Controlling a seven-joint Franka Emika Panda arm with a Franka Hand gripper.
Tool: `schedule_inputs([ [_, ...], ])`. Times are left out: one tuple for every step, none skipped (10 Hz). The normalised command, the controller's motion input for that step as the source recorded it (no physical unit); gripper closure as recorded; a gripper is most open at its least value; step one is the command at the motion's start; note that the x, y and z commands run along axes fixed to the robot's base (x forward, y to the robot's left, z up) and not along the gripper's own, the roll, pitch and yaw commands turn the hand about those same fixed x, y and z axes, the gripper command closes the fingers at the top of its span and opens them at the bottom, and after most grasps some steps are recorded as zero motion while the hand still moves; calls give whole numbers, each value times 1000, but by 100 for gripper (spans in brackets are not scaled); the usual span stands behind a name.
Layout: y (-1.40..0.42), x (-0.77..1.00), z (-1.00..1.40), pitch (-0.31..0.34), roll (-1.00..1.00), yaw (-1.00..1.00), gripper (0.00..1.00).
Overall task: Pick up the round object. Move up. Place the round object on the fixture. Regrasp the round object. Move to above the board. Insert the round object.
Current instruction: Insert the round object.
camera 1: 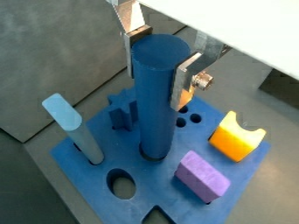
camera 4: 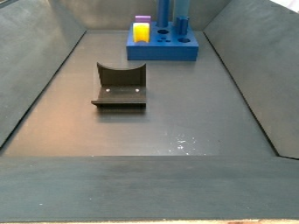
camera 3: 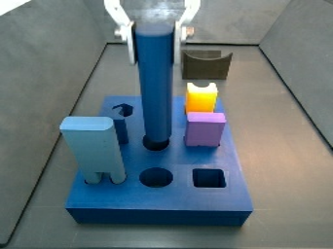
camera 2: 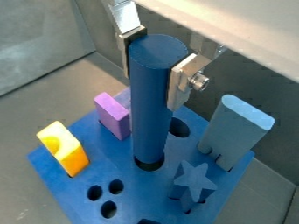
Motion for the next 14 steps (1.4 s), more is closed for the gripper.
schedule_inputs([
  [-123, -11, -271, -20, 30, 20, 100],
  [-26, 0, -189, 0, 39, 0, 100],
  [0, 0, -117, 6, 56, 0, 100],
  [0, 0, -74, 54, 101, 0, 100],
  [0, 0, -97, 36, 79, 0, 100],
  [0, 0, -89, 33, 41, 0, 100],
  [0, 29, -26, 34, 0, 0, 100],
  [6, 60, -11, 50, 0, 0, 100],
  [54, 43, -6, 60, 0, 0, 100],
  [74, 46, -29, 70, 21, 0, 100],
  [69, 71, -57, 73, 34, 0, 100],
  [37, 66, -77, 61, 30, 0, 100],
  [0, 69, -143, 37, 16, 0, 100],
  [0, 80, -203, 11, 0, 0, 100],
])
